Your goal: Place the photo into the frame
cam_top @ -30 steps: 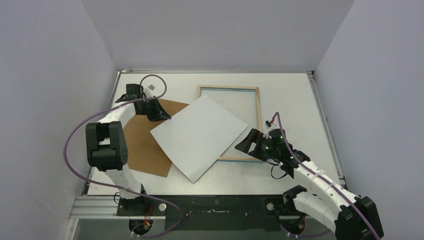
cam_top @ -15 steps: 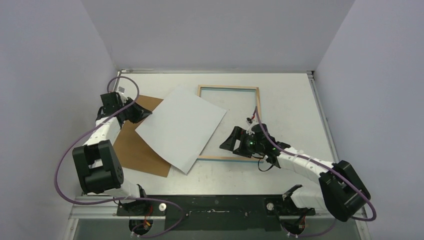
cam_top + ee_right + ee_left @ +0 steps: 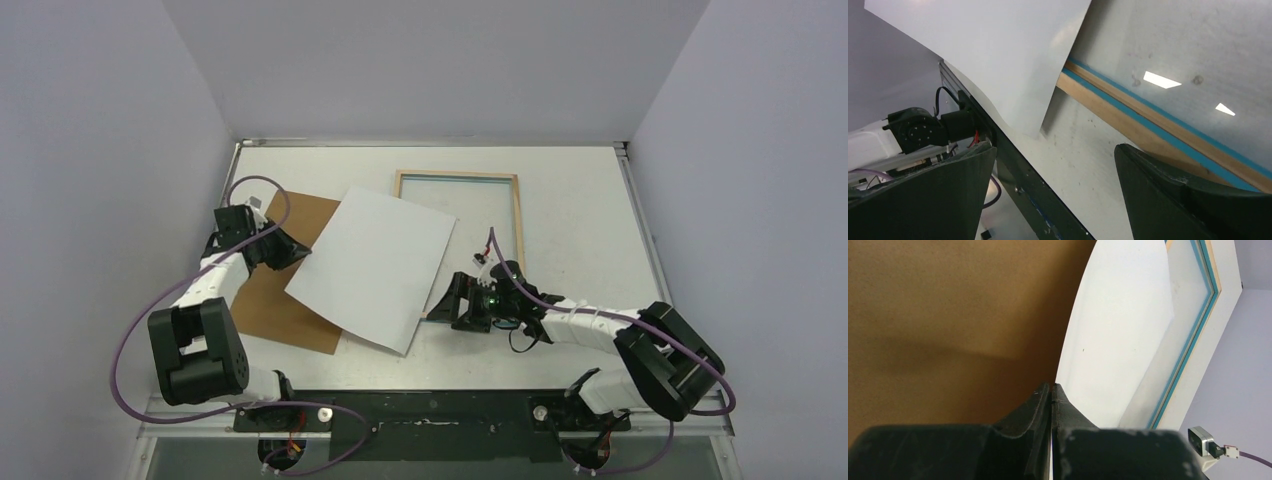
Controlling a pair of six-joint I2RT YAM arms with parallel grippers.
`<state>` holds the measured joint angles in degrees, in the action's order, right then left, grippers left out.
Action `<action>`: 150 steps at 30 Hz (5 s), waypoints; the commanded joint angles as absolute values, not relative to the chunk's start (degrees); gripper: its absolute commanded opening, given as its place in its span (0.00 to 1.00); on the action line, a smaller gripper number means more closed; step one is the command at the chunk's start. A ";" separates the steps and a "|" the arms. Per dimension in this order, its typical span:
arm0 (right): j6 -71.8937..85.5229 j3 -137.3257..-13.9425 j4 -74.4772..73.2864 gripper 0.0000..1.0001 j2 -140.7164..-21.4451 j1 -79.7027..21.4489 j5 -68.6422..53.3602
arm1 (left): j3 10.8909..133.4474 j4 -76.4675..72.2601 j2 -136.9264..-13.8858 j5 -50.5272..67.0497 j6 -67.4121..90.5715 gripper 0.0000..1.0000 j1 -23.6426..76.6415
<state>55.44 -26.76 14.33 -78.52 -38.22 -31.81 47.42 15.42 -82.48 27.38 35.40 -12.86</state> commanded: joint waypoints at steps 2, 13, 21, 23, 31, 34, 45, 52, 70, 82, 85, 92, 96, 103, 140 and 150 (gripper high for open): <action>57.83 -23.57 19.71 0.93 -76.05 -39.79 -32.53 | 45.80 15.97 -80.01 27.10 32.35 0.00 -10.45; 58.52 -24.05 22.00 0.94 -79.37 -46.24 -29.84 | 45.12 17.71 -78.03 26.18 30.77 0.00 -6.60; 60.30 -21.28 21.55 0.94 -76.13 -46.85 -26.48 | 43.21 16.94 -75.60 27.13 31.47 0.00 -4.74; 60.63 -20.59 20.60 0.95 -75.16 -46.61 -25.15 | 43.08 16.96 -75.34 27.61 31.83 0.00 -4.73; 60.63 -20.77 18.96 0.95 -73.38 -46.05 -22.13 | 43.18 17.32 -75.63 28.87 32.35 0.00 -3.55; 60.64 -21.37 20.59 0.96 -74.78 -46.06 -22.48 | 45.68 20.44 -76.94 29.72 31.53 0.00 -2.61; 60.98 -23.39 21.36 0.98 -70.18 -45.62 -20.35 | 44.81 20.18 -75.98 31.14 31.21 0.00 -1.50; 61.61 -24.41 16.29 0.90 -60.68 -43.51 -18.02 | 46.29 20.19 -76.43 29.35 27.98 0.00 0.97; 53.67 -33.01 -2.42 0.20 -63.38 -42.53 -9.13 | 48.30 17.64 -77.51 26.64 24.95 0.00 6.54; 45.47 -36.09 -12.38 0.13 -60.43 -40.84 -1.47 | 59.49 16.90 -88.28 25.91 23.78 0.00 10.78; 44.75 -36.27 -13.16 0.12 -60.01 -39.50 -0.78 | 63.43 18.26 -92.67 25.06 22.58 0.00 12.33; 42.74 -38.38 -15.90 0.10 -59.67 -35.62 -0.18 | 69.29 17.55 -97.95 23.47 21.36 0.03 13.38; 42.93 -38.18 -17.13 0.10 -59.73 -34.74 1.64 | 72.65 20.57 -99.75 22.88 19.30 0.15 13.31; 45.44 -35.61 -17.01 0.09 -58.43 -33.94 4.40 | 73.21 21.50 -101.25 22.70 18.19 0.21 12.30; 53.91 -26.70 -9.87 0.05 -54.28 -33.84 12.60 | 69.86 17.64 -107.30 22.36 17.40 0.14 16.44; 52.82 -26.70 -6.62 0.05 -56.73 -33.79 12.05 | 70.06 17.80 -107.58 22.61 17.23 0.13 16.44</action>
<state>53.19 -26.65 -11.14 -55.94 -34.11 11.14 68.93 19.88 -106.98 22.63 18.15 16.43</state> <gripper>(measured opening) 0.059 0.134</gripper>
